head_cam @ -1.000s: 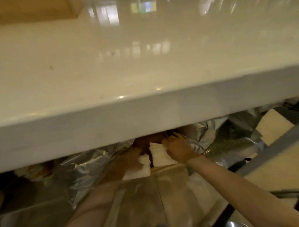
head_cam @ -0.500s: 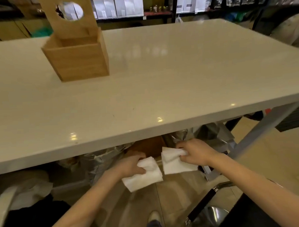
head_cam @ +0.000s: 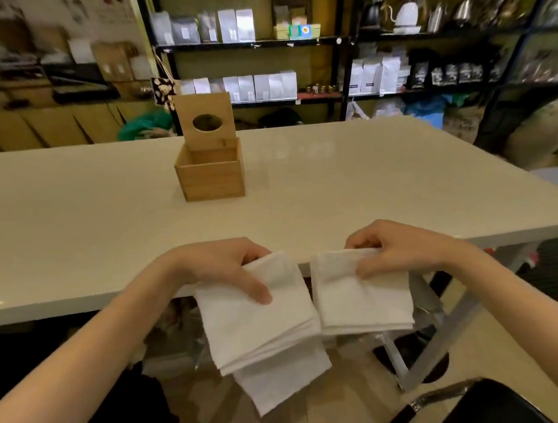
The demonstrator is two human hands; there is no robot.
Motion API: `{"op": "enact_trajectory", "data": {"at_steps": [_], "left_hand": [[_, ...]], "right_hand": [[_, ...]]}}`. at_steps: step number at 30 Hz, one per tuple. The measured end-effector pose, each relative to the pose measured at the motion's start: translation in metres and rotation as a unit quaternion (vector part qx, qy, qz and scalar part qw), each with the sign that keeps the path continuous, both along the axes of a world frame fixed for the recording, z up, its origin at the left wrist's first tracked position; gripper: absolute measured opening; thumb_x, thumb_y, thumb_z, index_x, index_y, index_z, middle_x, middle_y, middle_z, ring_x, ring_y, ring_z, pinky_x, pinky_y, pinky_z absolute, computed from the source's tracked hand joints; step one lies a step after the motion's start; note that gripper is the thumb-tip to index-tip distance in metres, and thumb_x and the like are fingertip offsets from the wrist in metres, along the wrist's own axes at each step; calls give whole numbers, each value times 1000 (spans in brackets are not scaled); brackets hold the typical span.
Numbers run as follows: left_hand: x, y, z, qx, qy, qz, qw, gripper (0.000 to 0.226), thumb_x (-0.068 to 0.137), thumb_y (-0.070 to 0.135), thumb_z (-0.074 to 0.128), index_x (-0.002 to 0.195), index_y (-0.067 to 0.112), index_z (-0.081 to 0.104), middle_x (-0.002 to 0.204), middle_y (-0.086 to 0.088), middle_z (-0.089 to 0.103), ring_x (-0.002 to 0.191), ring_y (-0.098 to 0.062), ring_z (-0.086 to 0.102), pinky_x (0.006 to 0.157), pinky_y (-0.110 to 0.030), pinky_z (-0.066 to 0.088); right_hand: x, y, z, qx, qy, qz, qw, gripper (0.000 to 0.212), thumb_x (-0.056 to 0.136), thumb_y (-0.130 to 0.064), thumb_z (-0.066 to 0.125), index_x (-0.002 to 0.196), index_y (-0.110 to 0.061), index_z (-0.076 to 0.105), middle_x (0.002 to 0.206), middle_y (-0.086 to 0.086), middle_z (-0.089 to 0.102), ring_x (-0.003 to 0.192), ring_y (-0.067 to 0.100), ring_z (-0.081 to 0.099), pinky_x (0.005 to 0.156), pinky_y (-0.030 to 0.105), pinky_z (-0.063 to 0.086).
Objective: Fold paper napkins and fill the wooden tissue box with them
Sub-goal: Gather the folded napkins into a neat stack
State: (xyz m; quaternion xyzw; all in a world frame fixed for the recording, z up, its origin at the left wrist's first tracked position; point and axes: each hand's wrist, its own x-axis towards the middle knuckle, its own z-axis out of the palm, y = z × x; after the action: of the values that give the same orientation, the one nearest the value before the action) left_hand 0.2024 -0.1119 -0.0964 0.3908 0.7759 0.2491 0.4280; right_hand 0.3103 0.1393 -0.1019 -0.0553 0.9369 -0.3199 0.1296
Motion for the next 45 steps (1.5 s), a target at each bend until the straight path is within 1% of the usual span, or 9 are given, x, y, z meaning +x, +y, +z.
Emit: {"op": "enact_trajectory", "data": {"at_steps": [5,9,14,22,26,29,33,40,45], "left_hand": [[-28,-6,49,-15,73,46,996,32,72,23,74,101,18,63,96,3,73,86,-16,70,69,-26,58],[-61,-4,67,-30,82,71,994,26,76,17,70,101,18,64,98,1,72,86,-16,71,68,-27,58],[-105,8,55,-75,85,93,989,28,78,20,68,105,22,62,104,2,69,91,-16,69,74,-28,59],[-152,17,16,-125,68,80,987,37,78,21,69,114,14,61,116,-8,66,101,-24,66,86,-38,56],[-159,18,5,-97,74,71,990,33,78,21,69,110,15,63,106,-1,68,94,-19,67,77,-27,57],[-159,19,3,-79,165,49,982,29,77,29,69,104,20,64,103,2,67,94,-16,63,82,-27,53],[-157,20,0,-72,243,42,966,36,75,34,70,106,20,61,105,4,63,94,-14,57,85,-29,47],[-155,11,-14,-3,239,108,965,60,73,32,73,126,29,44,122,10,53,108,-9,50,91,-22,42],[-150,1,-18,29,220,152,963,63,76,38,68,131,29,39,131,8,50,112,-8,48,93,-22,40]], "right_hand": [[-31,-1,32,-23,50,-3,998,33,63,-40,59,75,-10,66,67,-8,61,58,5,56,51,13,40],[-68,-5,41,-32,46,-20,998,30,68,-32,58,81,-7,67,79,7,63,68,10,58,62,22,42],[-113,-9,39,-9,9,-32,999,22,65,-28,54,71,-10,66,66,-5,60,61,7,54,62,22,40],[-161,-10,17,37,-7,-59,998,19,64,-30,54,56,-12,54,58,-3,47,55,10,40,57,25,31],[-166,-8,-3,92,18,-80,992,22,77,-19,60,90,0,64,92,15,63,79,24,55,70,37,43],[-165,-9,-7,114,37,-74,990,24,76,-18,61,99,-10,62,105,8,61,96,25,55,84,38,45],[-163,-7,-2,153,65,-41,985,50,79,-23,62,126,-24,47,124,-3,49,117,15,42,99,30,37],[-166,-48,7,74,180,30,980,45,88,-32,54,131,-28,43,128,-9,51,110,3,45,73,13,38],[-198,-73,4,46,128,70,988,47,84,-33,60,128,-26,46,124,-9,53,109,4,46,81,14,40]]}}
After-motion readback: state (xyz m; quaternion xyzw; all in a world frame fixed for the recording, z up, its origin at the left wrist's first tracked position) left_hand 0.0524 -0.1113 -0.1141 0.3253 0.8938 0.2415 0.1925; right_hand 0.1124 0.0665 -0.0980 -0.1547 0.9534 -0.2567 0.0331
